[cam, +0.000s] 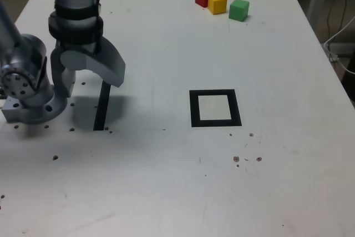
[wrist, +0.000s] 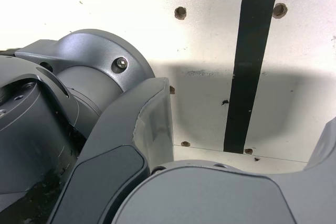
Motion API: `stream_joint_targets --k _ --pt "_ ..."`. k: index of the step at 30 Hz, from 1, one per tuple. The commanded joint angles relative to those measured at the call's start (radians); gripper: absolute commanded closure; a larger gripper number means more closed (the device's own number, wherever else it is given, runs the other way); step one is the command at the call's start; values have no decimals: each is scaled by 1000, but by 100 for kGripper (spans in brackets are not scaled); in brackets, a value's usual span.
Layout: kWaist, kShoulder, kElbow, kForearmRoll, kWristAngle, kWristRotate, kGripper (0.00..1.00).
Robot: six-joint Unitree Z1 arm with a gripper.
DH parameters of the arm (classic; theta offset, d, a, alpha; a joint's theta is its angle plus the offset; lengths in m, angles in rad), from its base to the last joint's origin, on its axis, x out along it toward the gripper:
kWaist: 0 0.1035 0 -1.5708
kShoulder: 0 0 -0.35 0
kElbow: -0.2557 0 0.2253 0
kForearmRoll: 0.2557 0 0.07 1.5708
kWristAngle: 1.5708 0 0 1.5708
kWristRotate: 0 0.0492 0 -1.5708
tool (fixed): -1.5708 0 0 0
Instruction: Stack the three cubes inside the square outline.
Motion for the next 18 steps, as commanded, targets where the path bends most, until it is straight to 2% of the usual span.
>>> stream_joint_targets --k 1,18 --pt "-2 -5 -1 2 0 -2 0" --pt "-1 9 -12 5 3 -4 0"
